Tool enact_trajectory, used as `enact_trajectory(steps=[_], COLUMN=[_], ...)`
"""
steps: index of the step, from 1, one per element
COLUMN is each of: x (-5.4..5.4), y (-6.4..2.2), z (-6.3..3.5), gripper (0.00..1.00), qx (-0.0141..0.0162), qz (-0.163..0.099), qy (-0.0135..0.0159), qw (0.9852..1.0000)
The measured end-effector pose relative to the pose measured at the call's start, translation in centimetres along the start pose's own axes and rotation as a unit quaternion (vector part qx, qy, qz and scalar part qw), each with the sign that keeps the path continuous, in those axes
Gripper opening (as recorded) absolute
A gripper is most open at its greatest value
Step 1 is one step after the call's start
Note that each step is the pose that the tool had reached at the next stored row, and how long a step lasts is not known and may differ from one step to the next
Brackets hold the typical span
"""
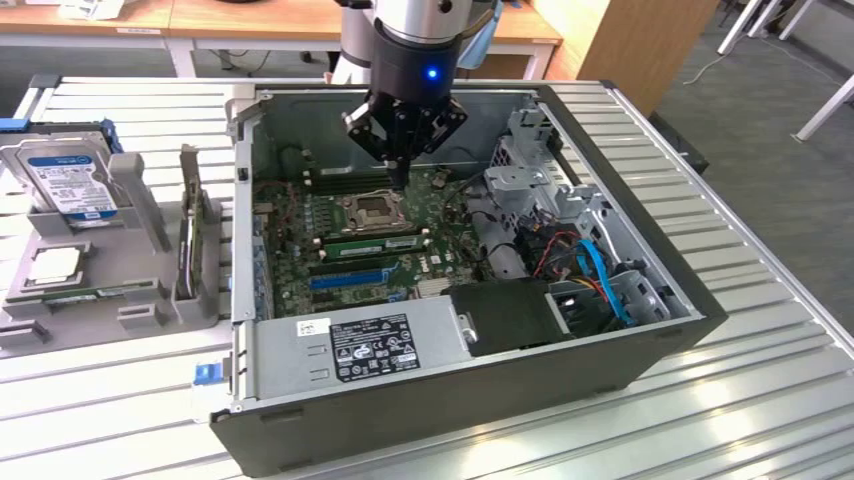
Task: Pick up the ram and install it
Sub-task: 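Press down the ram until it locks into place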
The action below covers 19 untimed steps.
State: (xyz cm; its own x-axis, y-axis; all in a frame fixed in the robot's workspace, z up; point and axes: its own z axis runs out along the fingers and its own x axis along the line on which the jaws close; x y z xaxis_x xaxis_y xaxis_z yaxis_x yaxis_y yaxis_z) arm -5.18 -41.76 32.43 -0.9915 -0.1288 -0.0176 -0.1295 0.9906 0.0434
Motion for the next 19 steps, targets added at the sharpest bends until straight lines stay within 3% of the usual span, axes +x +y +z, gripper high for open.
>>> enact_trajectory(steps=[14, 15, 19], x=[0.00, 0.00, 0.00], y=[0.00, 0.00, 0.00], z=[0.00, 0.00, 0.00], gripper=[0.10, 0.10, 0.10], qx=[0.0005, 0.0005, 0.0002], qz=[0.040, 0.055, 0.057], qy=[0.0000, 0.0018, 0.0041], qw=[0.9992, 0.9985, 0.9984])
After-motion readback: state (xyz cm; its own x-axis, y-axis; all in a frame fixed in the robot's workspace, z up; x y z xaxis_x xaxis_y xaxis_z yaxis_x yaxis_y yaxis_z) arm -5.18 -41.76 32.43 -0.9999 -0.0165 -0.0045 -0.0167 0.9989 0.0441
